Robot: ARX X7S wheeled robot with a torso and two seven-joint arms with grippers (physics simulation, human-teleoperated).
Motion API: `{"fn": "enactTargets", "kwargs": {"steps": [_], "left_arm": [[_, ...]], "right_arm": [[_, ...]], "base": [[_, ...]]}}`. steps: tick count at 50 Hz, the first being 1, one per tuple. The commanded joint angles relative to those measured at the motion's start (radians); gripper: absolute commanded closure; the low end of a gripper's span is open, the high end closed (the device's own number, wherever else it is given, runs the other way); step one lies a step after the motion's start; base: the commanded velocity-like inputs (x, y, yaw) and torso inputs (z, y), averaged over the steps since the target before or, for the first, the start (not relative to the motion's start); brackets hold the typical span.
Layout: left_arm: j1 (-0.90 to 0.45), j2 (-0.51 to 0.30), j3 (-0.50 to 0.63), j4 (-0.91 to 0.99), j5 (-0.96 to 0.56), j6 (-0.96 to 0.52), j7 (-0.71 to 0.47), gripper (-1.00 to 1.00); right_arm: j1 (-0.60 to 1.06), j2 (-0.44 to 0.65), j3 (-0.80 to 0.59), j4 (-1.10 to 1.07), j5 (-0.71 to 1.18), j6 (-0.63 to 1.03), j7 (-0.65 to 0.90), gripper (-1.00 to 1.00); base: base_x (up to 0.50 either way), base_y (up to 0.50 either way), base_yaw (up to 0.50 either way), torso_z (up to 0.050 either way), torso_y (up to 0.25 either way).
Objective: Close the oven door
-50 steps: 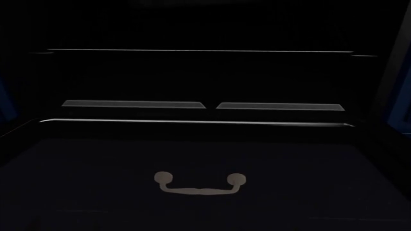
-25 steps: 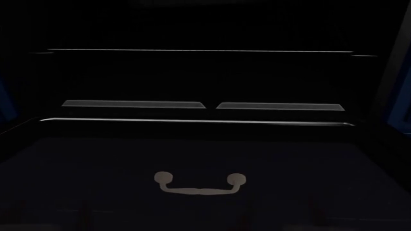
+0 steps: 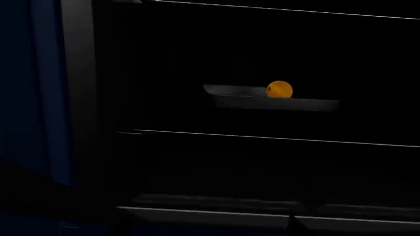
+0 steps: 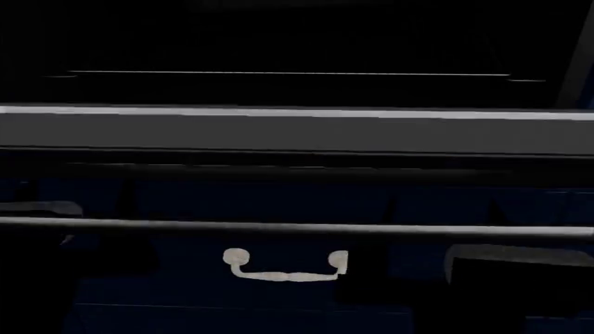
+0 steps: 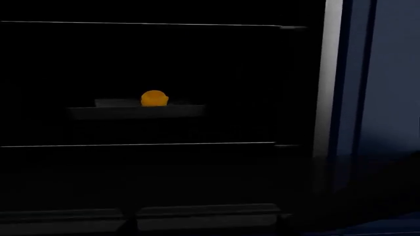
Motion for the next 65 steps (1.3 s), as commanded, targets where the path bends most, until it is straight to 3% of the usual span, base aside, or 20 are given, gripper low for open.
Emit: {"fn": "enactTargets", "kwargs": {"steps": [1,16,21,25,35,39,42,43,45,47,51,53,59,62,65], "left_arm": [[-0.213,0.031,-0.011,0.008,-0.073,-0.173,-0.041,-1.0],[-0.483,0.061,0.01,-0.193,-0.041,-0.177,-0.009,-1.0],[-0.583,0.068,-0.001,-0.23,-0.034,-0.186,-0.015,-1.0],[-0.72,0.071,0.072,-0.42,0.006,-0.12,0.103,-1.0],[-0.975,0.156,0.17,-0.951,0.127,0.089,0.247,-1.0],[-1.105,0.206,0.176,-1.206,0.161,0.212,0.298,-1.0],[-1.232,0.264,0.18,-1.498,0.183,0.355,0.357,-1.0],[-1.29,0.284,0.233,-1.648,0.153,0.437,0.371,-1.0],[-1.346,0.284,0.389,-1.779,-0.078,0.516,0.425,-1.0],[-1.379,0.285,0.6,-1.828,-0.203,0.593,0.452,-1.0],[-1.417,0.285,0.851,-1.844,-0.429,0.603,0.436,-1.0],[-1.429,0.285,0.943,-1.847,-0.531,0.61,0.426,-1.0],[-1.439,0.285,1.15,-1.84,-0.788,0.501,0.376,-1.0],[-1.448,0.285,1.246,-1.828,-0.818,0.481,0.328,-1.0],[-1.455,0.285,1.264,-1.833,-0.866,0.458,0.333,-1.0]], "right_arm": [[0.211,0.011,0.013,-0.069,0.079,0.192,0.041,-1.0],[0.682,-0.003,-0.097,0.185,0.069,0.329,-0.057,-1.0],[0.754,-0.015,-0.137,0.266,0.041,0.304,-0.09,-1.0],[0.871,-0.049,-0.156,0.441,0.018,0.256,-0.148,-1.0],[1.155,-0.124,-0.323,0.898,-0.145,0.059,-0.295,-1.0],[1.284,-0.197,-0.337,1.195,-0.175,-0.086,-0.363,-1.0],[1.397,-0.262,-0.338,1.509,-0.201,-0.247,-0.41,-1.0],[1.45,-0.294,-0.334,1.659,-0.207,-0.331,-0.433,-1.0],[1.526,-0.338,-0.325,1.895,-0.214,-0.447,-0.464,-1.0],[1.527,-0.336,-0.297,1.899,-0.221,-0.417,-0.468,-1.0],[1.542,-0.34,-0.219,1.899,-0.273,-0.336,-0.487,-1.0],[1.532,-0.348,-0.269,1.899,-0.373,-0.34,-0.511,-1.0],[1.548,-0.355,-0.084,1.899,-0.394,-0.234,-0.478,-1.0],[1.557,-0.359,-0.056,1.899,-0.431,-0.227,-0.472,-1.0],[1.548,-0.365,-0.049,1.899,-0.452,-0.202,-0.471,-1.0]], "base": [[0.0,0.0,0.0,0.0,0.0],[0.0,0.0,0.0,0.0,0.0],[0.0,0.0,0.0,0.0,0.0],[0.0,0.0,0.0,0.0,0.0],[0.0,0.0,0.0,0.0,0.0],[0.0,0.0,0.0,0.0,0.0],[0.0,0.0,0.0,0.0,0.0],[0.0,0.0,0.0,0.0,0.0],[0.0,0.0,0.0,0.0,0.0],[0.0,0.0,0.0,0.0,0.0],[0.0,0.0,0.0,0.0,0.0],[0.0,0.0,0.0,0.0,0.0],[0.0,0.0,0.0,0.0,0.0],[0.0,0.0,0.0,0.0,0.0],[0.0,0.0,0.0,0.0,0.0]]}}
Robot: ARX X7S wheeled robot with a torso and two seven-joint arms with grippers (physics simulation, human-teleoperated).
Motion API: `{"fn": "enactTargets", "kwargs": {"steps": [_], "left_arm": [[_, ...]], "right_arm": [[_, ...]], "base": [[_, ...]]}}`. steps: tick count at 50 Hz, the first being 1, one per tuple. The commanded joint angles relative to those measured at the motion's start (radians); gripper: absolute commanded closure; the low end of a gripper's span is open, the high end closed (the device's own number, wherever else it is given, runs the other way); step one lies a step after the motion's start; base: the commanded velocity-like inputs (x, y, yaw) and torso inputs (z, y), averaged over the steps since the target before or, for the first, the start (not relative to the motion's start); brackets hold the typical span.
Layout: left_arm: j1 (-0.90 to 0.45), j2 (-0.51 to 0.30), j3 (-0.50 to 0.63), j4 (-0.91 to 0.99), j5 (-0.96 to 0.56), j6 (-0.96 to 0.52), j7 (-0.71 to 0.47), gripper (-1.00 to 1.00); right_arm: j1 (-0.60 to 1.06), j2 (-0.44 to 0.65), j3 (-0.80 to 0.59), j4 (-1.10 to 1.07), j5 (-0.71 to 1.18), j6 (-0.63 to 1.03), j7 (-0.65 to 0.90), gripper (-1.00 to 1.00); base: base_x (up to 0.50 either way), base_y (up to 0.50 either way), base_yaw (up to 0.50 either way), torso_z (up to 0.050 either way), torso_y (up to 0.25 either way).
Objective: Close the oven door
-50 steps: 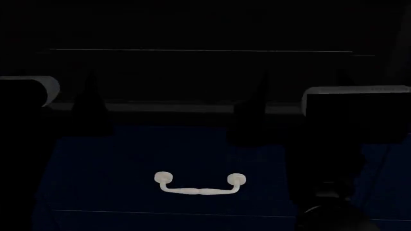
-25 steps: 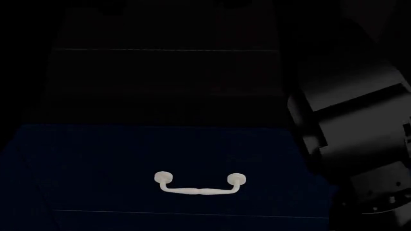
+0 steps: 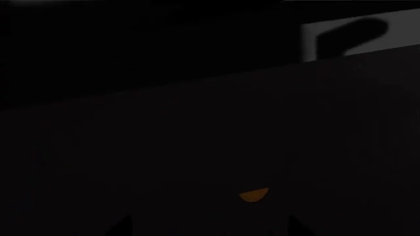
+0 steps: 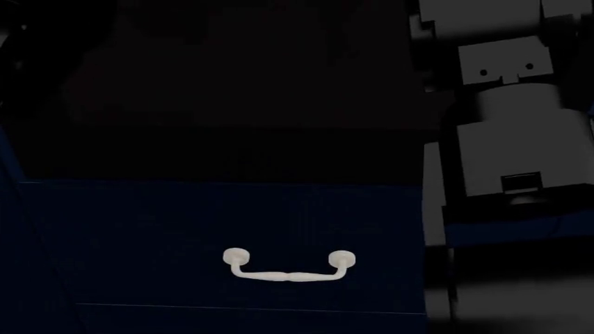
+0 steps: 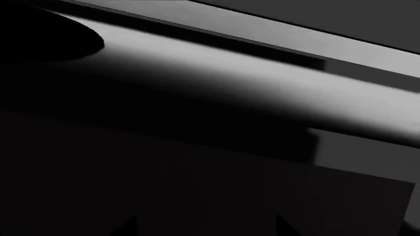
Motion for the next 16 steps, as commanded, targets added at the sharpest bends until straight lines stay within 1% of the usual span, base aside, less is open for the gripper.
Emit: {"fn": "enactTargets", "kwargs": {"steps": [1,5,16], "left_arm": [[-0.081,0.013,0.32,-0.106,-0.307,-0.021,-0.027,-1.0],[-0.076,0.013,0.343,-0.101,-0.3,-0.038,-0.038,-1.0],[-0.076,0.013,0.343,-0.101,-0.3,-0.038,-0.038,-1.0]], "right_arm": [[0.048,-0.036,0.113,0.115,-0.108,0.05,-0.007,-1.0],[0.038,-0.031,0.119,0.115,-0.119,0.1,0.002,-1.0],[0.038,-0.031,0.119,0.115,-0.119,0.1,0.002,-1.0]], "base": [[0.0,0.0,0.0,0.0,0.0],[0.0,0.0,0.0,0.0,0.0],[0.0,0.0,0.0,0.0,0.0]]}}
